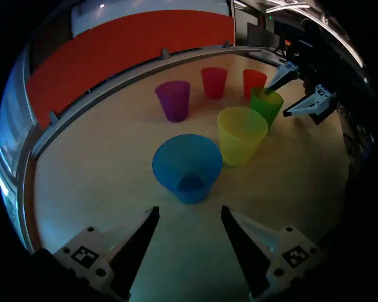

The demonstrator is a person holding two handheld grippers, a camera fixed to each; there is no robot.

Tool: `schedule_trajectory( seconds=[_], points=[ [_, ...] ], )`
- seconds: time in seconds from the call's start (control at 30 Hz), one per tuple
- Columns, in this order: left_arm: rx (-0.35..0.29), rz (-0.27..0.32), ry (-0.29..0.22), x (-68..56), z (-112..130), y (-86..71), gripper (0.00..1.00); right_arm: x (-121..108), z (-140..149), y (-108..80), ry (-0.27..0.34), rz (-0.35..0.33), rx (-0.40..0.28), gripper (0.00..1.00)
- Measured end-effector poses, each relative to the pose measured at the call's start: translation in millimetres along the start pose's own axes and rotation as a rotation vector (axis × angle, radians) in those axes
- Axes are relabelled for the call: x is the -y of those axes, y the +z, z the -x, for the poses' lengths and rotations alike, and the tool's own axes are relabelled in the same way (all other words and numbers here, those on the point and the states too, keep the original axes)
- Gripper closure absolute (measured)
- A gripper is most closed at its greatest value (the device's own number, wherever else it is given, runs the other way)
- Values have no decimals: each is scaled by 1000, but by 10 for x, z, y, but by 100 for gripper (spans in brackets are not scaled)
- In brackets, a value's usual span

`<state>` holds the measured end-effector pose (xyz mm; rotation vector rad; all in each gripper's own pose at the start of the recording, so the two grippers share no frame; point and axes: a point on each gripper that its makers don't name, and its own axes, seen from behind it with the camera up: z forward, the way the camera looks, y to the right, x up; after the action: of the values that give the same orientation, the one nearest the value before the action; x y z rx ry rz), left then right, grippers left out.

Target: Pour water

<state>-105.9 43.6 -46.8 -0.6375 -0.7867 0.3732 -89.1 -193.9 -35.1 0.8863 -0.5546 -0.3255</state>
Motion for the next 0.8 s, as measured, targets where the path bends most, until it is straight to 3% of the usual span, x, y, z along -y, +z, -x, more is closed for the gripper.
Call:
schedule_trajectory(
  seconds=[0.47,0.8],
  points=[
    [-48,-46,-63,5,102,-333,9,-73,138,-463,30,78,-33,1],
    [-103,-80,-97,27,49,-441,9,-158,96,-661,68,135,-75,0]
  ],
)
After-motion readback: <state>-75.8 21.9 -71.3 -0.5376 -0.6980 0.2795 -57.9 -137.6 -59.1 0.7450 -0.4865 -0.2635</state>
